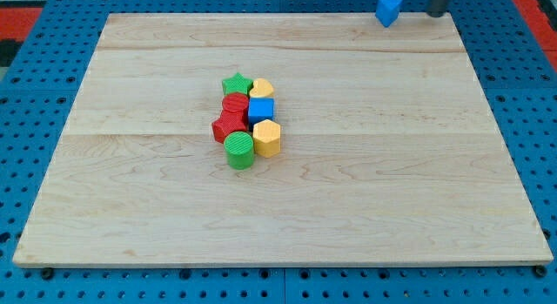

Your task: Point your arm at green circle

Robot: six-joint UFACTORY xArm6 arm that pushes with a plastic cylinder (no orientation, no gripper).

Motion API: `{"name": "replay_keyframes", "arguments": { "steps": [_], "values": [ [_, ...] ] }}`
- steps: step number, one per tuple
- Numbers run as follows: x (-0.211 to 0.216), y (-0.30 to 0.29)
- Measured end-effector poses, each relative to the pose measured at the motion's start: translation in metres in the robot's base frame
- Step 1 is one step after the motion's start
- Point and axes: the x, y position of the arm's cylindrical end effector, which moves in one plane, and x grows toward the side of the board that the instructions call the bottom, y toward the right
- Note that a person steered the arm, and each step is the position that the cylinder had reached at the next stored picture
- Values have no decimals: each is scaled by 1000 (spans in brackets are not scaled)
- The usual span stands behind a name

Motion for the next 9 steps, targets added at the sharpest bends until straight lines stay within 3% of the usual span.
{"name": "replay_keyframes", "arguments": {
  "steps": [3,4,6,7,9],
  "values": [
    [2,-310],
    [50,-384],
    [257,-374],
    [301,-372],
    [314,-415]
  ]
}}
